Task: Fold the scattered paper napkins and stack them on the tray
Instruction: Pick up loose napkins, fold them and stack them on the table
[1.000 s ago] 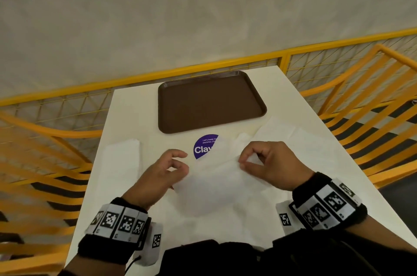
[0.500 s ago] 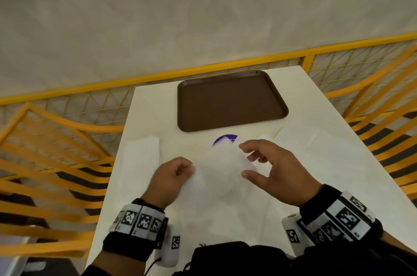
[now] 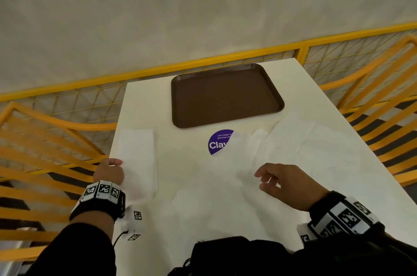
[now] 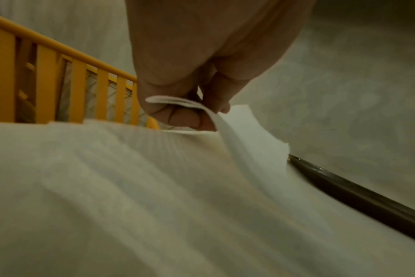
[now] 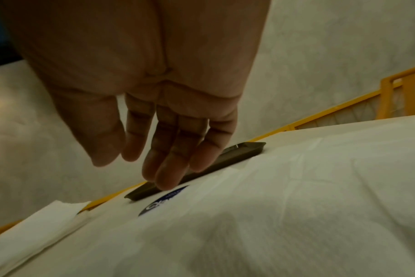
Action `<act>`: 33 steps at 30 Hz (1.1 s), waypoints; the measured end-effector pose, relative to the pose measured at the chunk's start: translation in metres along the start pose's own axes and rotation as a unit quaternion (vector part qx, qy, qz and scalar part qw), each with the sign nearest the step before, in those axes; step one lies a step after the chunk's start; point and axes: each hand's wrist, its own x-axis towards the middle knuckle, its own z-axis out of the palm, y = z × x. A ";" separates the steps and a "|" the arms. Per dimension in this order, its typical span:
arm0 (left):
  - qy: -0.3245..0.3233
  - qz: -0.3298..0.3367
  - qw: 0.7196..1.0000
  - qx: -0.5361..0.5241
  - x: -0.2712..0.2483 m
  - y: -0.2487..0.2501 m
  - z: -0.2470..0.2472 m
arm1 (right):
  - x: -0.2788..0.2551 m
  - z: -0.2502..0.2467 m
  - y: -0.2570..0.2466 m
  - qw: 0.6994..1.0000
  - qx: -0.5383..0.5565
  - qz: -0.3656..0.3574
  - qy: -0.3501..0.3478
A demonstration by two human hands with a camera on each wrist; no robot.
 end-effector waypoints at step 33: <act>-0.297 0.223 0.901 0.223 -0.146 0.105 0.145 | -0.027 0.030 0.027 0.977 -0.181 0.025 -0.113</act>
